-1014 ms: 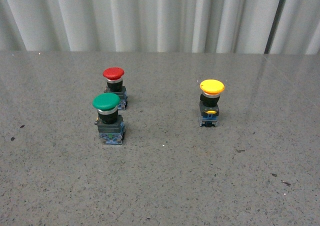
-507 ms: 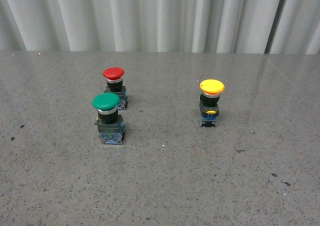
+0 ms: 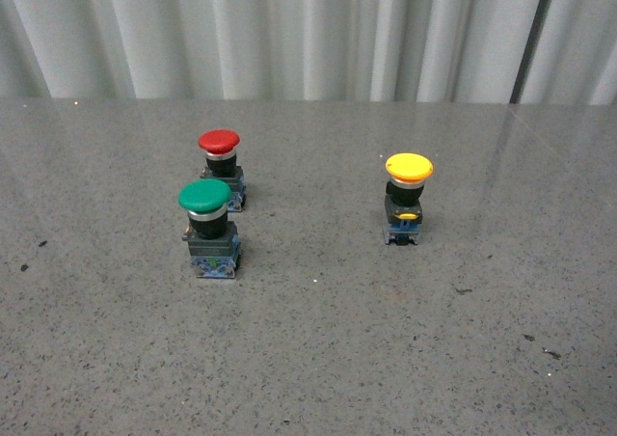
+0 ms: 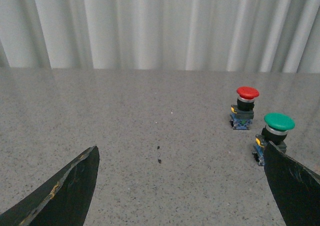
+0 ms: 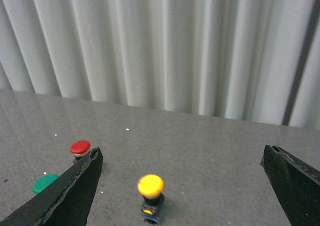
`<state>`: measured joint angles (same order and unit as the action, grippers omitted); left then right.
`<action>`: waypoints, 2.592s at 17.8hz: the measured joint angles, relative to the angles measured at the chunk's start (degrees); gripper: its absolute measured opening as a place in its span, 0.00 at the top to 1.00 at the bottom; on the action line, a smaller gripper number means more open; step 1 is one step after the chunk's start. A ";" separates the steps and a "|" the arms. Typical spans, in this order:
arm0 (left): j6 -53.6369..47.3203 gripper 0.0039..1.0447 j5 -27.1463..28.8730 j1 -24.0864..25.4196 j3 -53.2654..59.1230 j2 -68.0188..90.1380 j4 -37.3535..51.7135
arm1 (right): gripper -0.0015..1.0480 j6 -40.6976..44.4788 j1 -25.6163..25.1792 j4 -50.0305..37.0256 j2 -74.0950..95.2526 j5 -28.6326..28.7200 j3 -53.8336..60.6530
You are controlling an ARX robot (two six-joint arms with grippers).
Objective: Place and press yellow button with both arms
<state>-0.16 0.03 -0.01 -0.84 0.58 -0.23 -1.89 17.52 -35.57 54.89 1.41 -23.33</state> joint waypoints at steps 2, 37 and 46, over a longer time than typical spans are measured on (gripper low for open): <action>0.00 0.06 -0.02 0.00 0.00 0.00 0.00 | 0.06 -0.02 1.62 -1.53 4.63 -0.55 -2.36; 0.00 0.06 -0.02 0.00 0.00 0.00 0.00 | 0.98 -1.60 9.05 13.79 47.56 -8.81 -30.47; 0.00 0.06 -0.02 0.00 0.00 0.00 0.00 | 0.98 -1.51 8.33 14.95 48.57 -8.94 -30.67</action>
<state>-0.16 0.01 -0.01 -0.84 0.58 -0.23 -3.40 25.85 -20.62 103.46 -7.53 -54.00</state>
